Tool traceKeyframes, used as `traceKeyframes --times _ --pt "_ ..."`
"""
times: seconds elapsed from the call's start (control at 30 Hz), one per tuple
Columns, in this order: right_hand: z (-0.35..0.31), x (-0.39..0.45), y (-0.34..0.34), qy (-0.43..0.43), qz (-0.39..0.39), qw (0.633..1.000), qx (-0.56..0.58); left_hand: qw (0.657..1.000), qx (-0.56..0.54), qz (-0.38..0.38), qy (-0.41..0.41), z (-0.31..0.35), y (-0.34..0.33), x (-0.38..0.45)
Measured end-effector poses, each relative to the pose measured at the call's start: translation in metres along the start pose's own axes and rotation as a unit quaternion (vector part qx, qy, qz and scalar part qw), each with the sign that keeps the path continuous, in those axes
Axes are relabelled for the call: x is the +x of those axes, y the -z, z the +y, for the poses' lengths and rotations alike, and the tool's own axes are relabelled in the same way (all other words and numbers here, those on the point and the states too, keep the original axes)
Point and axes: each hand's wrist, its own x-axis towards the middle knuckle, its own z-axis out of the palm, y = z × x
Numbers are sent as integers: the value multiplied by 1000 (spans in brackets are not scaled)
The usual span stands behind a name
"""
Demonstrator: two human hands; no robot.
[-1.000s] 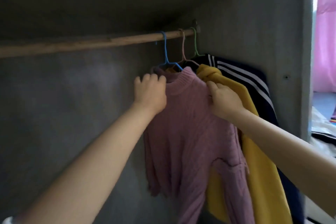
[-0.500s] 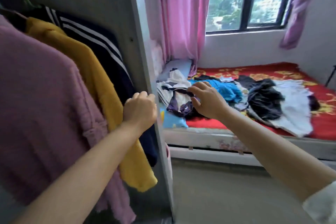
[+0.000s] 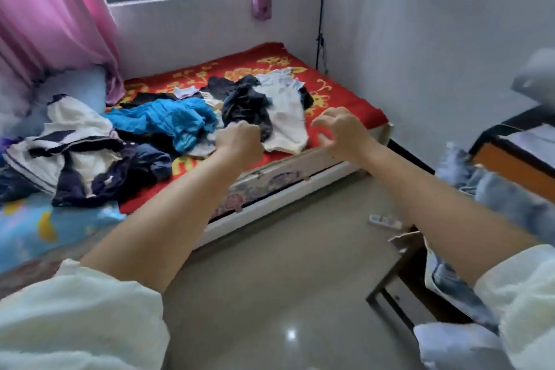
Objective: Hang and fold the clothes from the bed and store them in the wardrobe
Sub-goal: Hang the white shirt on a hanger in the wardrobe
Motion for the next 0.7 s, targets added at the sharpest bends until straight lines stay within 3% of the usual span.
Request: traceKeyframes --times 0.13,0.33,0.57,0.7 --pt "91 -43 22 -118 21 993 -5 990 -15 6 -142 107 -5 58" --pt "181 -102 64 -261 58 963 -16 944 -110 -6 -310 233 -9 92" --pt "234 -162 100 -440 -13 898 -3 865 -165 4 -475 309 -7 101" --pt "243 -186 101 -504 -105 857 25 824 -173 24 -539 347 -5 88"
